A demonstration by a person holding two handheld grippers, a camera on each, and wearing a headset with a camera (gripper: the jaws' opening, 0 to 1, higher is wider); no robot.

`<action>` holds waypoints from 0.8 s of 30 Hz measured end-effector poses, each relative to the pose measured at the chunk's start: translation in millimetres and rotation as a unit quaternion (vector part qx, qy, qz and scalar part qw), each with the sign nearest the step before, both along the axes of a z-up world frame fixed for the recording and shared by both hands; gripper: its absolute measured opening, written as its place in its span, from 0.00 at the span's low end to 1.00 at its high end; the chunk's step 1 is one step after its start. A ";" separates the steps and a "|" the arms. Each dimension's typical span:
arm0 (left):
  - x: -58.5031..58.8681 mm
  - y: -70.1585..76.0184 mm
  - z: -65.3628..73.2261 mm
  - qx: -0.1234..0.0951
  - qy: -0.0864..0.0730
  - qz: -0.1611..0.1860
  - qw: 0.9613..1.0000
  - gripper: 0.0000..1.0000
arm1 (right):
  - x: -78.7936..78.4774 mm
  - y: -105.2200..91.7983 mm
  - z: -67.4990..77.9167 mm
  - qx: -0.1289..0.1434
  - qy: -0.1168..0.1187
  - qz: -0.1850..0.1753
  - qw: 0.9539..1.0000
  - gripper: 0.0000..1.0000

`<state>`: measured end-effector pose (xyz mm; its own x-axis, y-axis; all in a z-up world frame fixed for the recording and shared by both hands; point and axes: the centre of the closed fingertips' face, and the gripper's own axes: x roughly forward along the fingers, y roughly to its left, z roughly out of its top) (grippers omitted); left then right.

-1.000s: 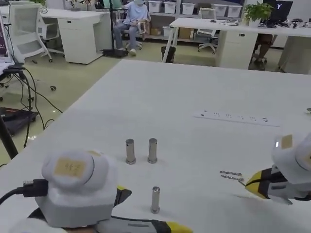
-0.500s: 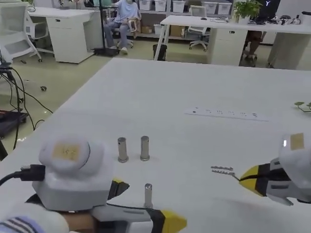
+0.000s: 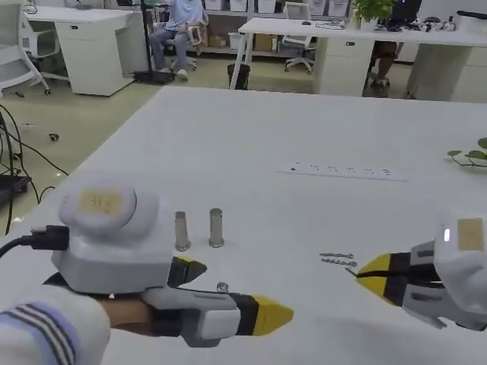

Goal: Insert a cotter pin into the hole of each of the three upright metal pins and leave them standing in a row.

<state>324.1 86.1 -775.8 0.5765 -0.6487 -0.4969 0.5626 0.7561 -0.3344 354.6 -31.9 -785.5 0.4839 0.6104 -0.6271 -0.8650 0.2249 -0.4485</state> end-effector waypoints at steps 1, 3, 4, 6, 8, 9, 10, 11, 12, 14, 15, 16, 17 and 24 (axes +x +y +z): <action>0.9 -0.9 0.4 -0.001 0.000 -0.001 1.000 0.81 | -2.1 1.7 1.0 -0.001 -0.003 0.004 1.000 0.02; 1.9 -3.8 1.8 -0.003 0.000 -0.006 1.000 0.80 | -4.8 4.5 2.9 0.001 -0.006 0.009 1.000 0.02; 2.4 -5.5 2.6 -0.004 0.000 -0.008 1.000 0.79 | -6.5 6.3 4.3 -0.001 -0.011 0.014 1.000 0.02; 3.8 -8.3 3.4 -0.006 0.000 -0.011 1.000 0.78 | -8.7 9.1 6.0 -0.002 -0.016 0.018 1.000 0.02; 5.1 -10.4 4.1 -0.005 -0.003 -0.013 1.000 0.78 | -10.1 11.3 7.6 0.000 -0.018 0.021 1.000 0.02; 5.7 -11.7 3.9 -0.004 -0.004 -0.016 1.000 0.78 | -10.6 12.1 8.2 0.000 -0.020 0.022 1.000 0.02; 6.1 -13.6 3.8 -0.004 -0.001 -0.019 1.000 0.77 | -11.3 13.3 9.3 0.001 -0.022 0.024 0.999 0.02; 6.2 -14.9 4.1 -0.006 0.001 -0.020 1.000 0.77 | -11.9 14.3 10.2 0.002 -0.023 0.025 0.999 0.02; 6.3 -16.6 4.8 -0.008 0.002 -0.022 1.000 0.77 | -13.2 15.8 11.4 0.003 -0.024 0.027 0.999 0.02; 7.9 -18.6 5.8 -0.010 0.003 -0.021 1.000 0.77 | -14.6 17.6 12.3 0.003 -0.027 0.030 0.999 0.02; 9.1 -19.5 5.8 -0.010 0.005 -0.020 1.000 0.78 | -15.4 18.4 12.6 0.003 -0.027 0.031 0.999 0.02; 9.8 -20.8 6.2 -0.013 0.008 -0.020 1.000 0.78 | -16.8 19.6 13.1 0.002 -0.029 0.033 0.999 0.02; 9.7 -22.1 7.0 -0.016 0.009 -0.020 1.000 0.77 | -17.6 20.4 13.4 0.002 -0.030 0.034 0.999 0.02; 6.3 -36.6 13.2 -0.037 0.009 -0.037 0.999 0.70 | -23.8 26.7 14.0 0.000 -0.033 0.042 0.999 0.02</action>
<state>330.4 49.5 -762.6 0.5181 -0.7244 -0.4548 0.6091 0.6857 -0.3985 330.8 -5.2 -771.5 0.4725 0.6505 -0.5947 -0.8487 0.1540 -0.5059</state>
